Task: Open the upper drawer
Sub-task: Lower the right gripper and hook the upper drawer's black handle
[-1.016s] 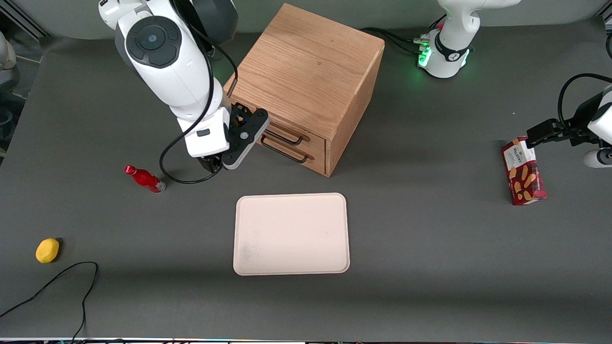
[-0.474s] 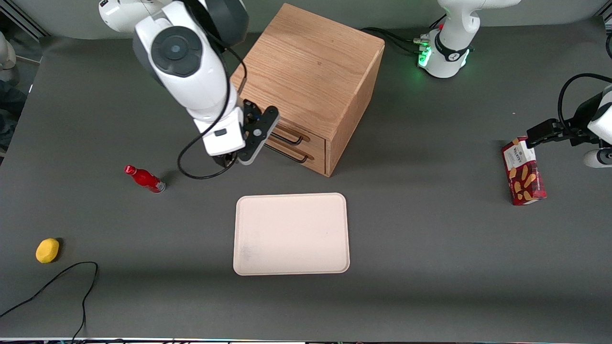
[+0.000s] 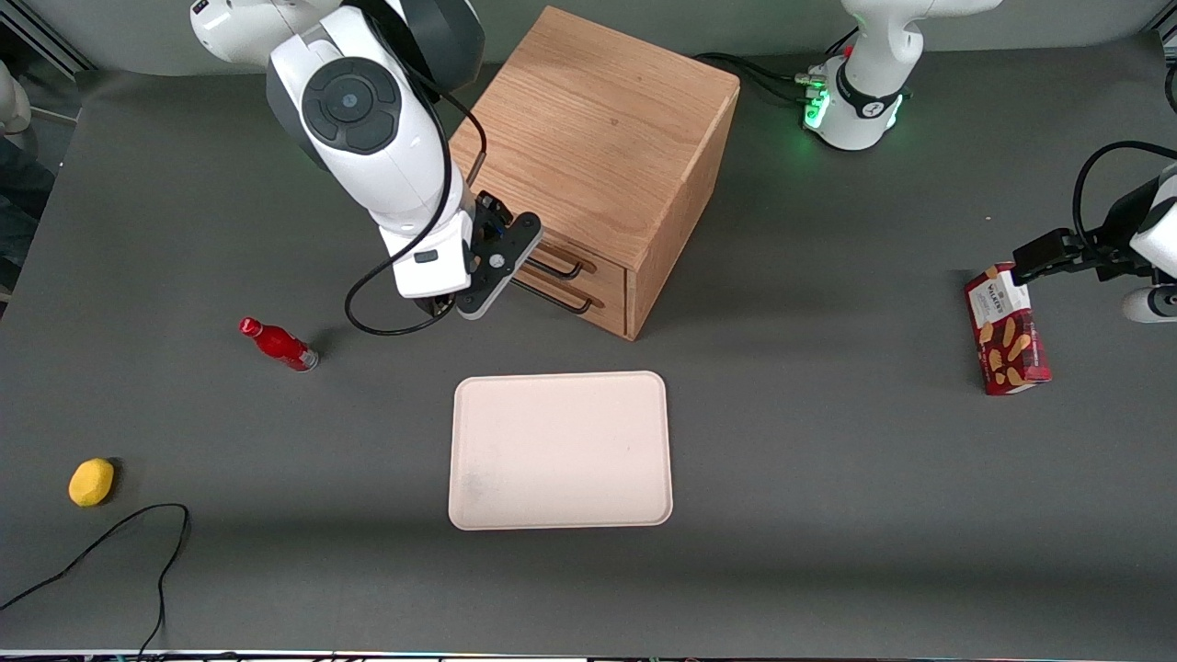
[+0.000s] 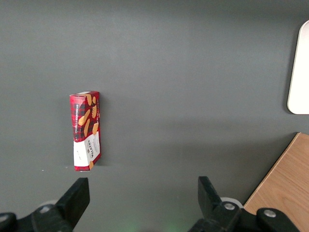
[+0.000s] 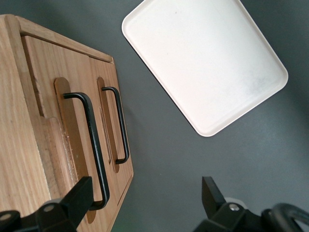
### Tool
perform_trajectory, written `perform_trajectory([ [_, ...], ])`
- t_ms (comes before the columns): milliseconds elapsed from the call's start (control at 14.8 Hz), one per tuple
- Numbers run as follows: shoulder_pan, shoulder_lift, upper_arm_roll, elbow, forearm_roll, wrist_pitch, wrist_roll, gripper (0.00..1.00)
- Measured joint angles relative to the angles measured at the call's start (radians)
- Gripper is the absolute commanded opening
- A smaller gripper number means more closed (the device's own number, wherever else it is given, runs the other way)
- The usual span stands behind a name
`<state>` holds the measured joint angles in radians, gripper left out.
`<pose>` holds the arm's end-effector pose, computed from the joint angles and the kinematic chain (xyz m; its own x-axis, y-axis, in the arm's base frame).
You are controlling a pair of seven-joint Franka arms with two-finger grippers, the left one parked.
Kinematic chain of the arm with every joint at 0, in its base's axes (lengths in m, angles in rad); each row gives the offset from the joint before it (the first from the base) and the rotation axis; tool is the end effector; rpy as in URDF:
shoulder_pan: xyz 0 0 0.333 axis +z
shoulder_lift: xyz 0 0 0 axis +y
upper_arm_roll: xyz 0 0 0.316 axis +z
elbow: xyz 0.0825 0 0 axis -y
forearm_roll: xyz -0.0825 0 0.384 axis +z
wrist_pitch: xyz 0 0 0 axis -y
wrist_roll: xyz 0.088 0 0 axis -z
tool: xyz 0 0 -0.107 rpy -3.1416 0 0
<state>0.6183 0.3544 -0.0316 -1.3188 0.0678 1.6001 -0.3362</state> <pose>0.5416 0.3727 0.5307 0.6035 0.7958 -0.0502 0.7920 -0.6056 -0.0773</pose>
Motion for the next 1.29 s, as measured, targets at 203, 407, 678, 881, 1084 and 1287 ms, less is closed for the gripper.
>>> perform_trajectory([
  [203,0.0,-0.003,0.0,0.0,0.012,0.0,0.0,1.0],
  [407,0.0,-0.011,0.0,-0.001,0.036,0.0,0.0,1.0],
  [678,0.0,-0.014,0.0,-0.004,0.057,-0.004,-0.027,1.0],
  [881,0.0,-0.014,0.0,-0.009,0.062,-0.007,-0.059,1.0],
  [1084,0.0,-0.014,0.0,-0.019,0.065,-0.007,-0.065,1.0],
  [1287,0.0,-0.016,0.0,-0.036,0.09,-0.004,-0.067,1.0],
])
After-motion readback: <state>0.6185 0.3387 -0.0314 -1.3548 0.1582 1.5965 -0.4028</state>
